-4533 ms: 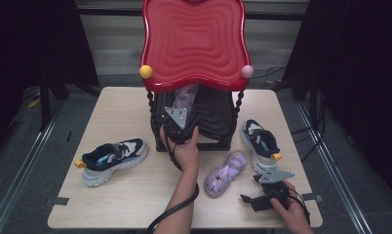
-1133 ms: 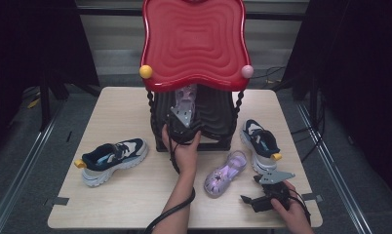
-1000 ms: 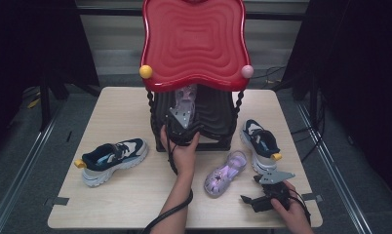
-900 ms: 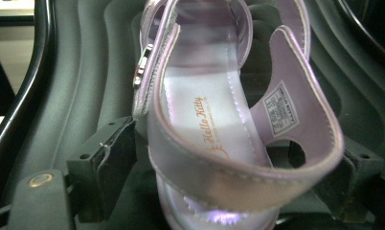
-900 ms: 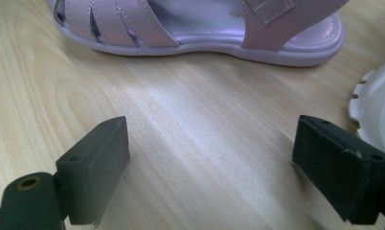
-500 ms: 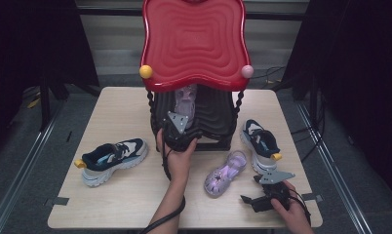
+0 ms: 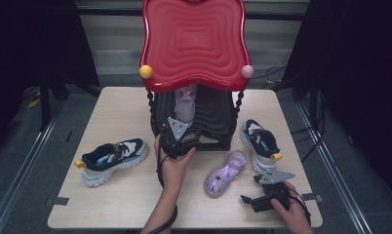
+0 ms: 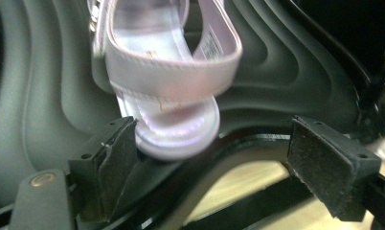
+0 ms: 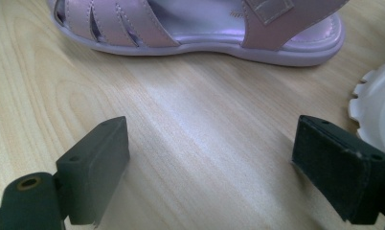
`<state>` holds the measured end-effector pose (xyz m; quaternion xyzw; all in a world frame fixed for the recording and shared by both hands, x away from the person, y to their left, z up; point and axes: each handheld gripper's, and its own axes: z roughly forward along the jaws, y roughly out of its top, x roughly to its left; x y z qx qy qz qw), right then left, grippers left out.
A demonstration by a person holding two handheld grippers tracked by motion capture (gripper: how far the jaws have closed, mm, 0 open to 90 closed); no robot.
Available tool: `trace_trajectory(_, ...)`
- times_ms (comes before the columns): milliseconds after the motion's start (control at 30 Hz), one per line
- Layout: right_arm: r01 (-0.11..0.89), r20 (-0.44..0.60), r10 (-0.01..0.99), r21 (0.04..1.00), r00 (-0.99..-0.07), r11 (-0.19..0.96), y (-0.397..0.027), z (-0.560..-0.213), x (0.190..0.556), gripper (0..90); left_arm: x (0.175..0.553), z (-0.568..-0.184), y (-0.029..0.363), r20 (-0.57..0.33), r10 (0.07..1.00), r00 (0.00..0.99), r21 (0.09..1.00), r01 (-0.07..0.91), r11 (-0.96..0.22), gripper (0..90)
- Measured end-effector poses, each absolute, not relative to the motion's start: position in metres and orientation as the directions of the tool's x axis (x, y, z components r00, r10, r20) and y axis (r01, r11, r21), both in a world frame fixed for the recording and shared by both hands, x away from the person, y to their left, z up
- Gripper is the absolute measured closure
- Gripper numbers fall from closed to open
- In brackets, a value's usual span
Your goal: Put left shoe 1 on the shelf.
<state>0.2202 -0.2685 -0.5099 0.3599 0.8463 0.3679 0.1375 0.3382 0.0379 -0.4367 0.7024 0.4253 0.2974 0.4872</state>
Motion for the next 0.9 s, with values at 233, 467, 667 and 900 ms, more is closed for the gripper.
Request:
trace_trajectory(233, 0.507, 0.032, 0.709, 0.723, -0.704, 0.470, -0.269, -0.510, 0.220, 11.8, 0.328, -0.442, 0.045, 0.003, 0.870, 0.493, 0.934, 0.309, -0.178, 18.2)
trace_trajectory(467, 0.507, 0.032, 0.710, 0.723, -0.704, 0.470, -0.269, -0.510, 0.220, 11.8, 0.320, -0.436, 0.051, -0.003, 0.845, 0.535, 0.930, 0.313, -0.195, 18.2)
trace_trajectory(667, 0.505, 0.031, 0.709, 0.723, -0.705, 0.471, -0.269, -0.510, 0.220, 11.8, 0.314, -0.434, 0.058, 0.002, 0.816, 0.579, 0.927, 0.304, -0.218, 18.0)
trace_trajectory(900, 0.505, 0.031, 0.709, 0.723, -0.705, 0.471, -0.268, -0.510, 0.220, 11.8, 0.308, -0.431, 0.063, 0.028, 0.766, 0.642, 0.917, 0.288, -0.275, 17.7)
